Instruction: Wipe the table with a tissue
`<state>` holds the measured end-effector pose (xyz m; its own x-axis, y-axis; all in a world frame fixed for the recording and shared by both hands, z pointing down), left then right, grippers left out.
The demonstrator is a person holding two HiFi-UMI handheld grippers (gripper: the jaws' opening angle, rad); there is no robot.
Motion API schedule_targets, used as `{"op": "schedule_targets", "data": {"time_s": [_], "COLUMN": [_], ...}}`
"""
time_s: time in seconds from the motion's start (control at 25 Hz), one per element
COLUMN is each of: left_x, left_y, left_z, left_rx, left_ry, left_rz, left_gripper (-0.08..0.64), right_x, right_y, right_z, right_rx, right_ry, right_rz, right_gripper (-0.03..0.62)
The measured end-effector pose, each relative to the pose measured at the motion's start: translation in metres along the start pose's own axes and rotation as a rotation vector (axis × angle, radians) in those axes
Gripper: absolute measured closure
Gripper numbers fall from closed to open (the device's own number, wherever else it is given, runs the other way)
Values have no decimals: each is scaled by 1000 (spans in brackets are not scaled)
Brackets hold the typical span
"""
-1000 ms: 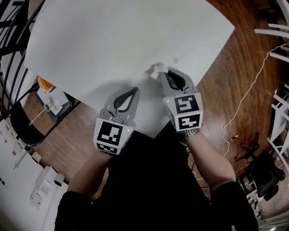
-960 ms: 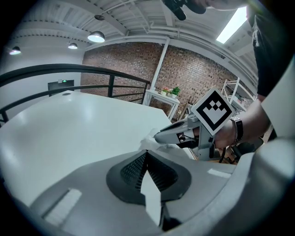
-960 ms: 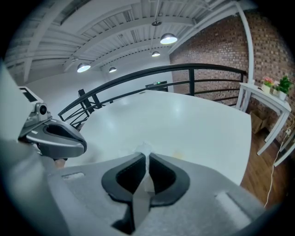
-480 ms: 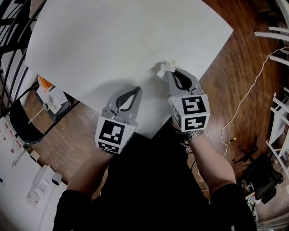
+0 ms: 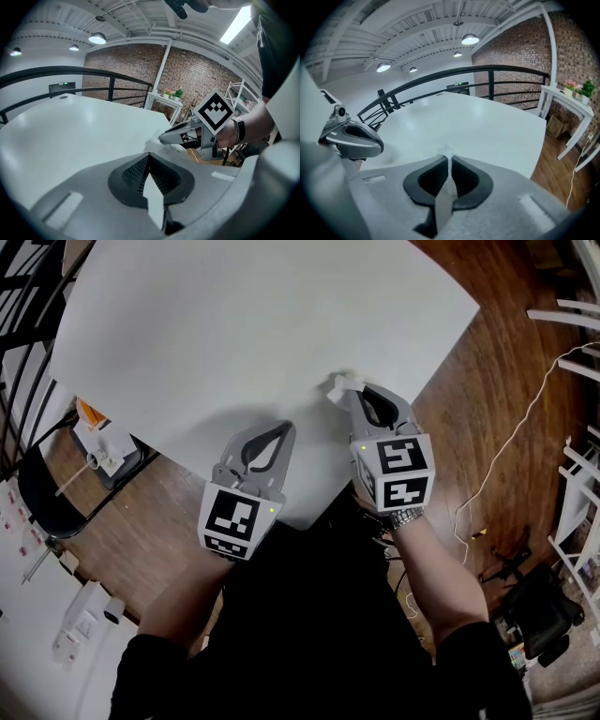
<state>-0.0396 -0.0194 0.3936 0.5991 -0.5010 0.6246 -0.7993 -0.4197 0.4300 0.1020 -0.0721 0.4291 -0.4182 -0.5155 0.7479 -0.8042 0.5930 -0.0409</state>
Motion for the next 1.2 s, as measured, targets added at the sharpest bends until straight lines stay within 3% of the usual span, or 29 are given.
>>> {"op": "schedule_targets", "data": {"time_s": [0.36, 1.2], "left_x": [10, 18], "left_y": [3, 11], "left_z": [3, 13], "left_rx": [-15, -19], "left_ry": [4, 16], "left_rz": [16, 30], "left_gripper": [551, 551], "right_x": [14, 22], "right_y": [-5, -19], "right_z": [-1, 10], "right_rx": [-31, -26], "right_ry": [47, 30], "right_rz": [33, 24], "right_gripper": [580, 580]}}
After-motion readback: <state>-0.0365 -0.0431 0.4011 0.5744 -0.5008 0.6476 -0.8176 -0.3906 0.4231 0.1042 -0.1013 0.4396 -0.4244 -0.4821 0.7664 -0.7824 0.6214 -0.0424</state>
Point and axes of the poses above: the fingertips, and each gripper's own axes: x forward along the fingers, y to its left, z out of its top, the point moved 5 cm from there along -x, backward along the fingers, and after that the axes turned 13 degrees about -x, right-handed, at the moved point
